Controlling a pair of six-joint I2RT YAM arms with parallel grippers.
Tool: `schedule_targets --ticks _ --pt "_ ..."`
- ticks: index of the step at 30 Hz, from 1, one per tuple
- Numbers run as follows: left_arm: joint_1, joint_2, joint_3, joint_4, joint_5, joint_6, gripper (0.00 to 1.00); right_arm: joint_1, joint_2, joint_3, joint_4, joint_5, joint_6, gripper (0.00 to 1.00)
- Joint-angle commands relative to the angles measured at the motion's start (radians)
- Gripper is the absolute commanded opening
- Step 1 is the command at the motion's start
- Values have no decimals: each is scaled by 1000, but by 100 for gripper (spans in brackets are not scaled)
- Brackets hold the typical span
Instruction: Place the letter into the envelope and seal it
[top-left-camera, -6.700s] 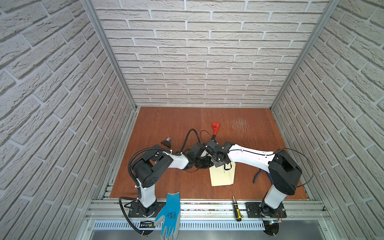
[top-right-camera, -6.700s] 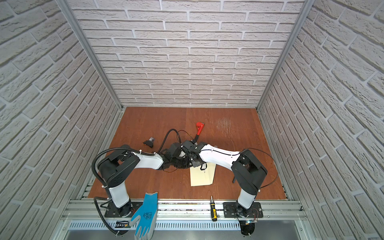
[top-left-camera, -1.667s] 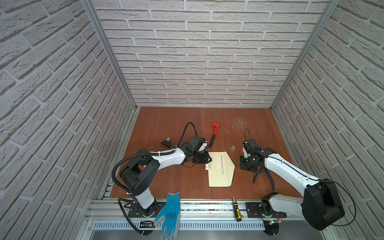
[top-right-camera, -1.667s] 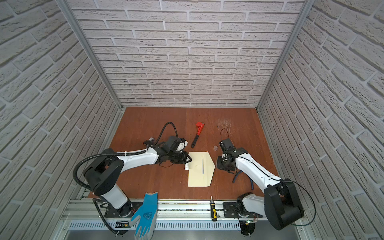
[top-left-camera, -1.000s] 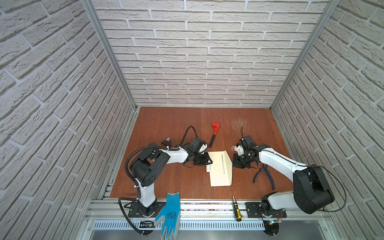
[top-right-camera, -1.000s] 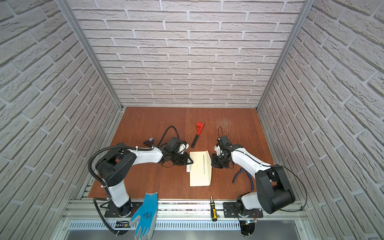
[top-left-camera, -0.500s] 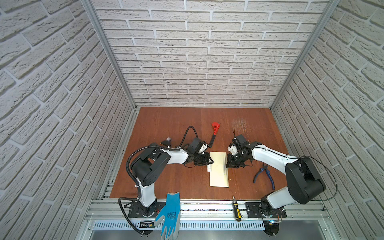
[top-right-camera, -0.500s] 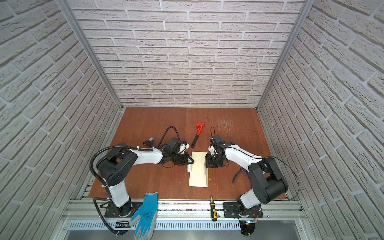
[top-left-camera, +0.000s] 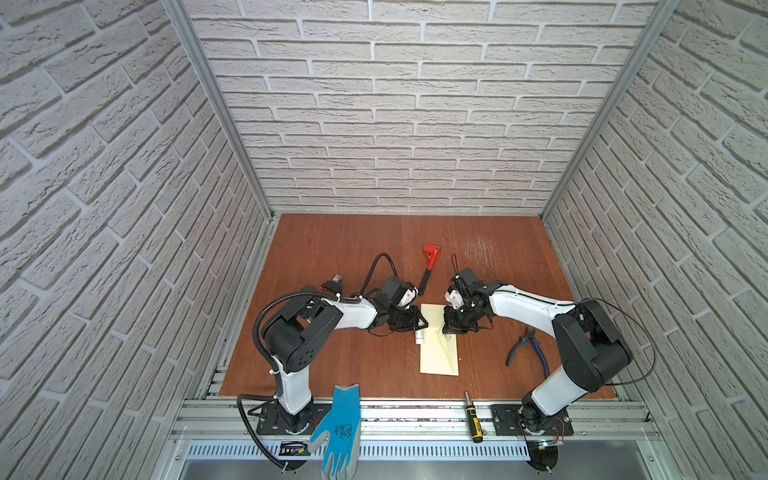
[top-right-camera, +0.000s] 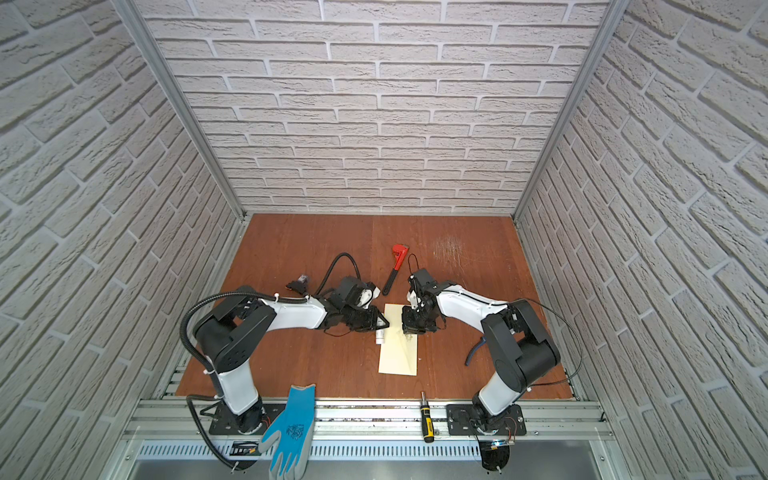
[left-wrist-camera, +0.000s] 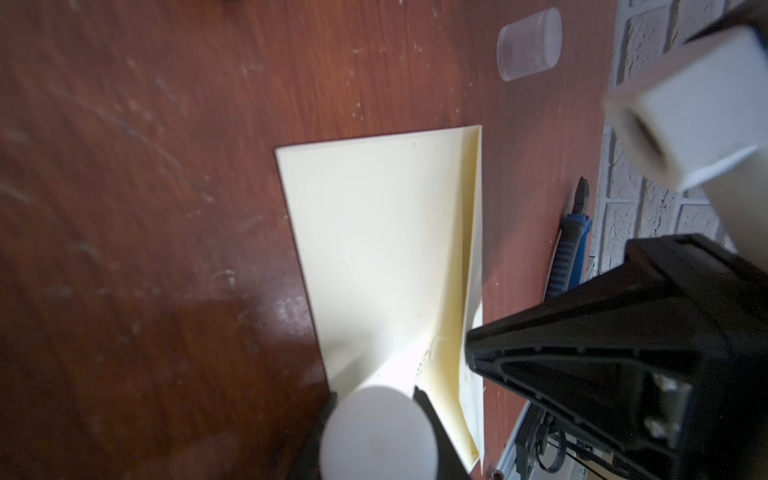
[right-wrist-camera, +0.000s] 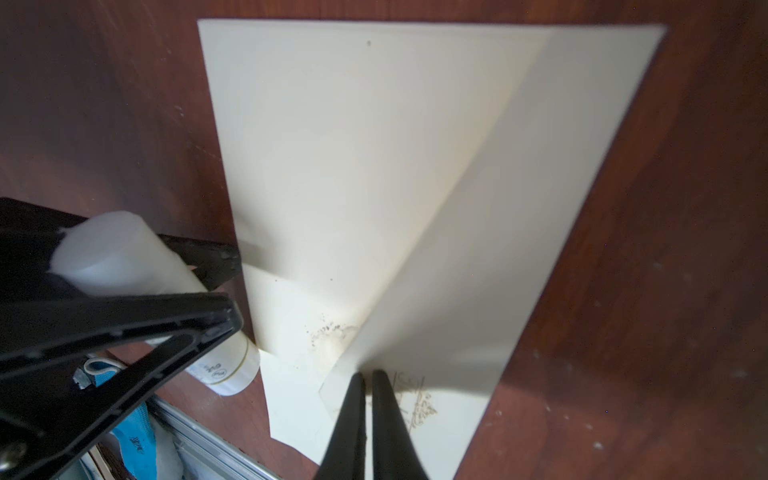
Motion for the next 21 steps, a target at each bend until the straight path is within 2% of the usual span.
schedule_targets --ticks 1,21 --pt "-11 38 -29 -13 -10 -1 0 13 20 22 21 19 18 9" --pt "-10 55 -39 10 7 -3 0 76 127 95 -78 168 45 7"
